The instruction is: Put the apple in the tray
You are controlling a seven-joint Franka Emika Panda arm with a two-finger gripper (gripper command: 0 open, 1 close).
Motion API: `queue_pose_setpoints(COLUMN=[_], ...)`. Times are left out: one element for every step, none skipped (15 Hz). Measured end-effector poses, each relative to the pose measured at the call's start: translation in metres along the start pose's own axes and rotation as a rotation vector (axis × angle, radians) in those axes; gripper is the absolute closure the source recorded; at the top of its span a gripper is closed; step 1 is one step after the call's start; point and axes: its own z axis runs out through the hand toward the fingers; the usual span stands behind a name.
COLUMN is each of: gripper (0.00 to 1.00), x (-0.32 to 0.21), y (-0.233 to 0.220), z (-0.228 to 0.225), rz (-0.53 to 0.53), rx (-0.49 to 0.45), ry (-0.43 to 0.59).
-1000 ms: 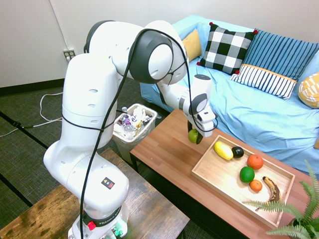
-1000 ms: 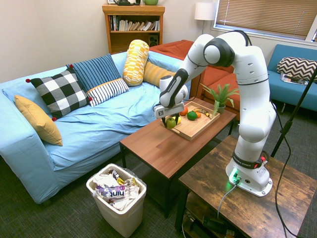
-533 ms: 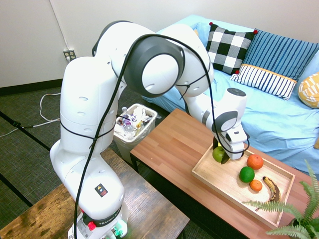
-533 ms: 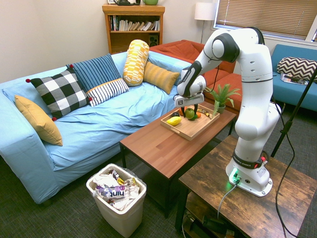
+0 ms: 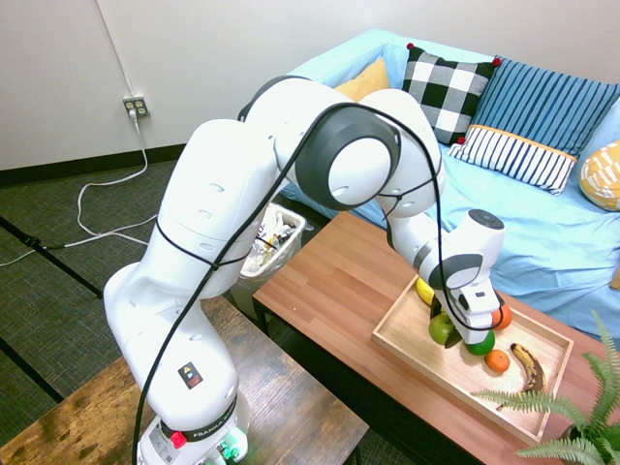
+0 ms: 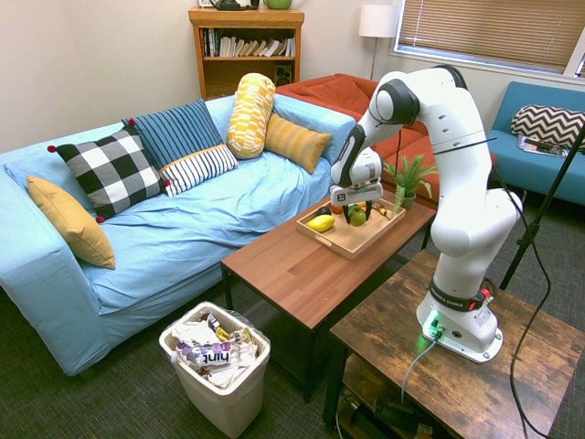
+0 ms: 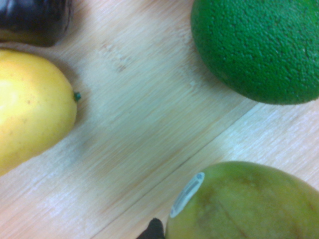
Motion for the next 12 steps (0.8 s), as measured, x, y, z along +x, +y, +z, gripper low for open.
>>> queue_pose_setpoints(gripper=[1.00, 1.00, 1.00, 1.00, 1.00, 1.00, 1.00, 0.00, 0.00, 0.00, 0.00, 0.00], x=[0.001, 0.001, 0.001, 0.000, -0.001, -0.001, -0.001, -0.002, -0.002, -0.003, -0.004, -0.004], y=[-0.002, -0.005, -0.007, -0.009, -0.011, -0.013, -0.014, -0.014, -0.014, -0.014, -0.015, -0.015], z=[0.004, 0.007, 0.012, 0.017, 0.022, 0.026, 0.029, 0.031, 0.033, 0.035, 0.035, 0.035], rz=[0.001, 0.002, 0.000, -0.002, -0.004, -0.005, -0.006, -0.005, -0.003, -0.003, -0.003, -0.005], rx=[0.000, 0.001, -0.002, -0.003, -0.005, -0.007, -0.007, -0.007, -0.008, -0.008, -0.006, -0.005], ry=[-0.003, -0.007, -0.012, -0.018, -0.021, -0.025, -0.028, -0.032, -0.036, -0.039, -0.043, -0.045])
